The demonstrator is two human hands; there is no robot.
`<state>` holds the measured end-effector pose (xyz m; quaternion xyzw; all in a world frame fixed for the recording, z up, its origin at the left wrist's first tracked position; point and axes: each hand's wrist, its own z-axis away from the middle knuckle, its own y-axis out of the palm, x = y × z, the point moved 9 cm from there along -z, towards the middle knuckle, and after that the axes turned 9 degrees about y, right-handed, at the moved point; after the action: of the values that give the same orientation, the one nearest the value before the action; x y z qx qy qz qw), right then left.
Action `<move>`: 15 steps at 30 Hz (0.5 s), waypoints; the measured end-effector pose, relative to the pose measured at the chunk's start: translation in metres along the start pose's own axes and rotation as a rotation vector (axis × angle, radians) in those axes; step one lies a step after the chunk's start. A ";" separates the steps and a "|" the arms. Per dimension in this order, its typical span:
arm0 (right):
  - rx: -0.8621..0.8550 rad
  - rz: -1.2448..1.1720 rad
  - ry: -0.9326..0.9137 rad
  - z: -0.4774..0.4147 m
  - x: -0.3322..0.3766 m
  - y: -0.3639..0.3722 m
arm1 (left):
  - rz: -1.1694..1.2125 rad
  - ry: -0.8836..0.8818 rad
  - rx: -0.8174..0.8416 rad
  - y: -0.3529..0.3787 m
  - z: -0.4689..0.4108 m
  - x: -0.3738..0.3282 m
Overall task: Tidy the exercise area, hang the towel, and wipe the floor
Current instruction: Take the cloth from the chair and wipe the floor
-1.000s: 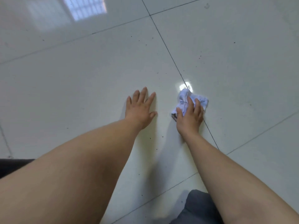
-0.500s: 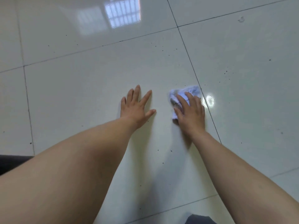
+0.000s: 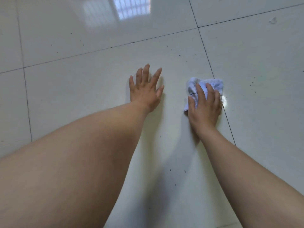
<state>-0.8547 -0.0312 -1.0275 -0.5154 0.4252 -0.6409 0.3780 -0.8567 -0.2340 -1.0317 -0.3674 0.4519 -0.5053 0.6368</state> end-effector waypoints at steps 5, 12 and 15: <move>-0.025 -0.002 -0.025 -0.033 0.029 0.009 | 0.029 0.006 -0.062 -0.011 -0.053 0.000; -0.033 0.003 0.010 -0.086 0.055 0.017 | 0.035 0.004 -0.150 -0.008 -0.066 0.001; -0.004 -0.012 -0.026 -0.101 0.066 0.022 | 0.023 -0.007 -0.140 -0.008 -0.066 -0.001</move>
<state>-0.9650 -0.0844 -1.0363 -0.5267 0.4184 -0.6356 0.3788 -0.9216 -0.2357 -1.0453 -0.4074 0.4880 -0.4639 0.6170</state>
